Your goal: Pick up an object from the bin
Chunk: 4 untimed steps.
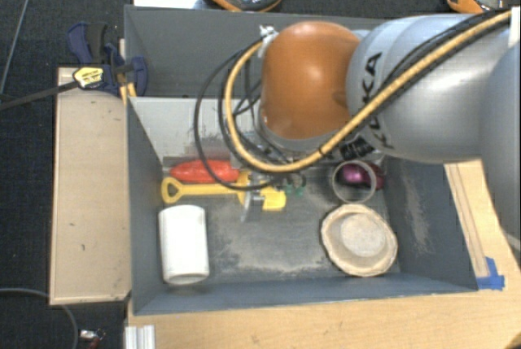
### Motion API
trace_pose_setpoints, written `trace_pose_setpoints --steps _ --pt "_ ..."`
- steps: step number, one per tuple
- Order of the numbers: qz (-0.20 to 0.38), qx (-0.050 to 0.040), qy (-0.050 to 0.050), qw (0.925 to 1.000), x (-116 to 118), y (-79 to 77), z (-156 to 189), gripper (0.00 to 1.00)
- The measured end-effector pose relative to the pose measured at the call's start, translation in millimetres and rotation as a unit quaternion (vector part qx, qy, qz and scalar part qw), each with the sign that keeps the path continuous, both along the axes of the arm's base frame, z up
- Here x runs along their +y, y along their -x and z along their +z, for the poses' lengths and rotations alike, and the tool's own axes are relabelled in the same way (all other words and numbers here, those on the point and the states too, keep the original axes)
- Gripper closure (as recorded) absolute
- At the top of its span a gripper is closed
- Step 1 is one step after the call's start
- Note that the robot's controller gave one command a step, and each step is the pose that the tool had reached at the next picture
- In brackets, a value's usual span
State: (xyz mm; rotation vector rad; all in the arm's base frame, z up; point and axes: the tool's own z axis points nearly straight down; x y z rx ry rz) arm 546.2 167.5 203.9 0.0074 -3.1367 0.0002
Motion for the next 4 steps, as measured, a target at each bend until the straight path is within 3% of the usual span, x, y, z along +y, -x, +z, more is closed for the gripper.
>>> trace_pose_setpoints --steps 1,2,3,4 --pt "-0.004 -0.0037 -0.001 1.0000 -1 -1.7 5 0.00" --pt "-0.007 -0.0044 0.000 1.0000 -73 -43.4 -134 0.00" --pt "-0.076 -0.0109 -0.004 0.9970 -56 -43.1 -42 0.00" --pt "-0.040 -0.0027 -0.001 0.9992 -57 -45.4 -103 0.00"
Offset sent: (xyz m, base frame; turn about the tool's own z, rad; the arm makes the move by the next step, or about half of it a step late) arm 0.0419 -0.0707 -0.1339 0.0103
